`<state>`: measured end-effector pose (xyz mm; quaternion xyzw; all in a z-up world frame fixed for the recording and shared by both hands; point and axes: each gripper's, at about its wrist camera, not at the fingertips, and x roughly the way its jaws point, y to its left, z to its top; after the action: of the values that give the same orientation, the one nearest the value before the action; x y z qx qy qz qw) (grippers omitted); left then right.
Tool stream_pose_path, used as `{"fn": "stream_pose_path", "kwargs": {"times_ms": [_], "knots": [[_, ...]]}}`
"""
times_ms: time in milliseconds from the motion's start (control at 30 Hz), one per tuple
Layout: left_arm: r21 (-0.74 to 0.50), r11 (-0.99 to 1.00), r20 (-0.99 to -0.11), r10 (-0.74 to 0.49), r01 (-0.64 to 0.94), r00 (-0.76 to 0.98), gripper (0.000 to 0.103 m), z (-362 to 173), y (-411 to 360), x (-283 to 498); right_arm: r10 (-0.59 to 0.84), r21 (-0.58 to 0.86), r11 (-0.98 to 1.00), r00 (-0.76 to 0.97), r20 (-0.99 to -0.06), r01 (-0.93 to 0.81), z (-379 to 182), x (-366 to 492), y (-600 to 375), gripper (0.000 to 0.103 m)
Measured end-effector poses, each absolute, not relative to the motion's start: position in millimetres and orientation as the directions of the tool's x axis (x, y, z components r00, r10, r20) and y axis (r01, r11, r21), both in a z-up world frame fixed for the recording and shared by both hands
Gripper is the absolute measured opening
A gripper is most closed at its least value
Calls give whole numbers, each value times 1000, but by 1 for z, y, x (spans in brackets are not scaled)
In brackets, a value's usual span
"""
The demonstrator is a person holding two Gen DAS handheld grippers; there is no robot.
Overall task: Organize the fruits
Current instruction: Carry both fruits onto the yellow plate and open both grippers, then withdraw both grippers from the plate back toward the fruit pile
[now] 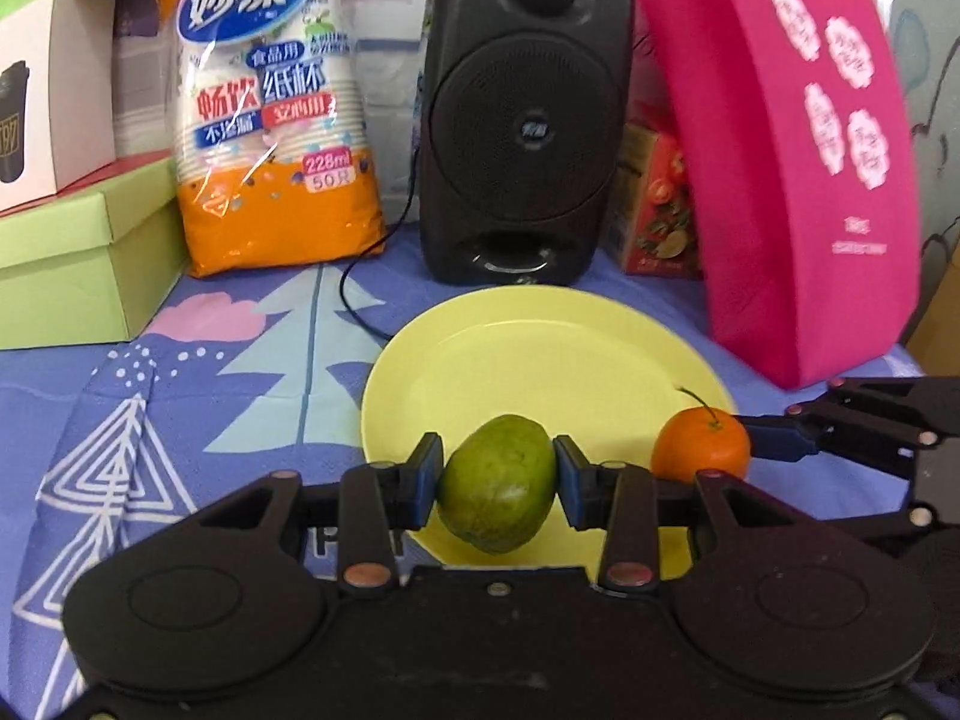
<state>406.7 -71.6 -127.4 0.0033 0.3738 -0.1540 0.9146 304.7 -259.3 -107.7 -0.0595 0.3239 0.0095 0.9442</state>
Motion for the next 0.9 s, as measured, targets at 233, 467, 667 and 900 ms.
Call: {"fn": "stream_pose_path", "kwargs": {"times_ms": [233,467,667,900], "knots": [[-93,963,-667,-248,252,702,76,-130,-74,413,-46,-126,991,776,-629,-43,-118,311,-260,38],[-75,968,-628,-232,239,743,80,-100,-55,381,-48,-123,992,814,-578,-29,-98,281,-264,51],[-72,969,-590,-234,238,773,80,-83,-28,323,-27,-83,996,835,-550,-22,-80,241,-263,51],[-56,973,-574,-216,225,790,80,-87,-8,247,6,-52,998,829,-560,-42,-80,171,-246,51]]}}
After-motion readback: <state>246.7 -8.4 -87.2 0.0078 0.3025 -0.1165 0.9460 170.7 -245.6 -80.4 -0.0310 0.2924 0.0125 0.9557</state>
